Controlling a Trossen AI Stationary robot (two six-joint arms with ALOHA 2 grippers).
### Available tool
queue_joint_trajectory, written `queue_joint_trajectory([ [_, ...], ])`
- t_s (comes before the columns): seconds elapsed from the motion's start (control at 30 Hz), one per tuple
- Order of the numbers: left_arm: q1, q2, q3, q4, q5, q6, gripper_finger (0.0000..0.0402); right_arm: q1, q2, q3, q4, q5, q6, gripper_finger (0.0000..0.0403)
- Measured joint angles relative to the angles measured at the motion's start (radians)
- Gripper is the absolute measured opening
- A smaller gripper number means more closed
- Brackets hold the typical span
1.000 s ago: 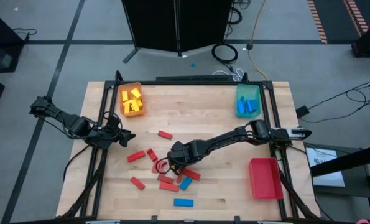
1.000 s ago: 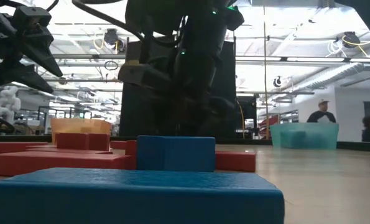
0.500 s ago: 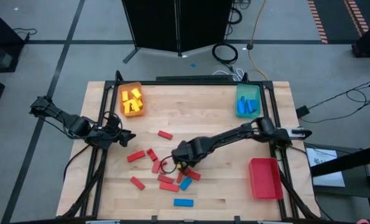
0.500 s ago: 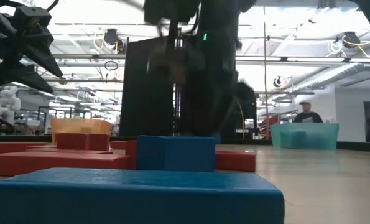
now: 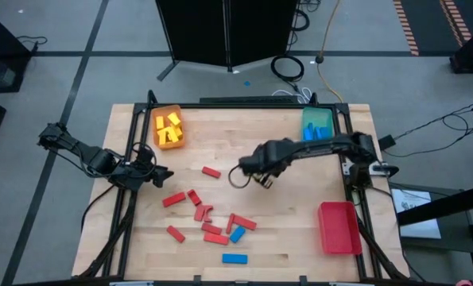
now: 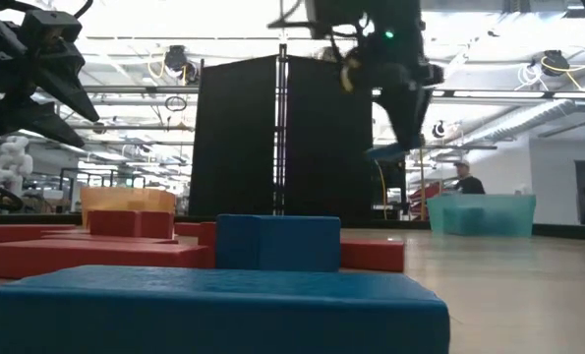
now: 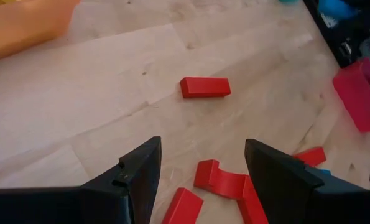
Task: Sort blocks
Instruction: Put the blue block into the blue bin
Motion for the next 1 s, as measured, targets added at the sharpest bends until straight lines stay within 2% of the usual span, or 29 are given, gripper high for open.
queue_joint_trajectory([
  [0.3,0.000,0.000,0.000,0.000,0.029,-0.001,0.0228,-0.194,-0.323,-0.366,0.066,-0.005,0.009,0.0059],
  [0.53,0.000,0.000,0.000,-0.001,0.025,-0.001,0.0228,-0.408,-0.519,-0.525,0.111,-0.017,0.047,0.0059],
  [0.8,0.000,0.000,0.000,-0.001,0.012,-0.003,0.0228,-0.599,-0.522,-0.578,0.295,-0.031,-0.003,0.0059],
  [1.0,0.000,0.000,0.000,-0.001,0.013,-0.029,0.0228,-0.729,-0.484,-0.617,0.311,-0.125,-0.039,0.0059],
])
